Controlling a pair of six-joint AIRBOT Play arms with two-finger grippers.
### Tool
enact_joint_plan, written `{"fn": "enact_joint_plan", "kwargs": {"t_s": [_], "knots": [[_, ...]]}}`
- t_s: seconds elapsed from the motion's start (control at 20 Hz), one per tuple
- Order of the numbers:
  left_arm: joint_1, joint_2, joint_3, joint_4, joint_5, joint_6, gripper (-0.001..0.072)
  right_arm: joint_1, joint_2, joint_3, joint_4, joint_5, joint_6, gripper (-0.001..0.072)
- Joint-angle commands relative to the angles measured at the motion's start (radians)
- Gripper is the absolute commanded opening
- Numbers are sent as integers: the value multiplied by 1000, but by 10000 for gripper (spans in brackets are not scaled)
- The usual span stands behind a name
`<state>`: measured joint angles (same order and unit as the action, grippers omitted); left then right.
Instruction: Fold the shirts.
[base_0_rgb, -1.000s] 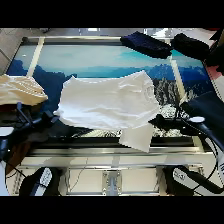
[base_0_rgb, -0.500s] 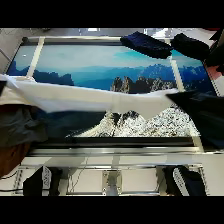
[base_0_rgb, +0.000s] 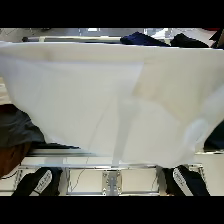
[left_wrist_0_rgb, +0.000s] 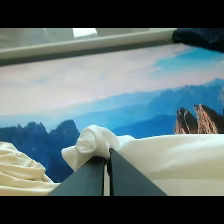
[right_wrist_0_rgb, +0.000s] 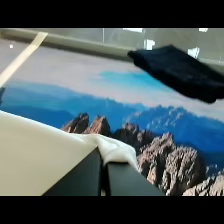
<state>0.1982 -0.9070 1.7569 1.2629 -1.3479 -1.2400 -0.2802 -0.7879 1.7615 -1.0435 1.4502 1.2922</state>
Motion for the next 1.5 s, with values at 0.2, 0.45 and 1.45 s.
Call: {"fn": "enact_joint_plan", "kwargs": {"t_s": [0.2,0.45,1.45], "knots": [[-104,-589,31,114,13,-18,13,22,-550,-134,-16,-39,-3,11],[-112,-892,31,121,241,-174,13,129,-866,-155,18,-383,6,11],[-124,-874,-264,104,94,-151,53,251,-907,-505,-183,-415,55,13]]}}
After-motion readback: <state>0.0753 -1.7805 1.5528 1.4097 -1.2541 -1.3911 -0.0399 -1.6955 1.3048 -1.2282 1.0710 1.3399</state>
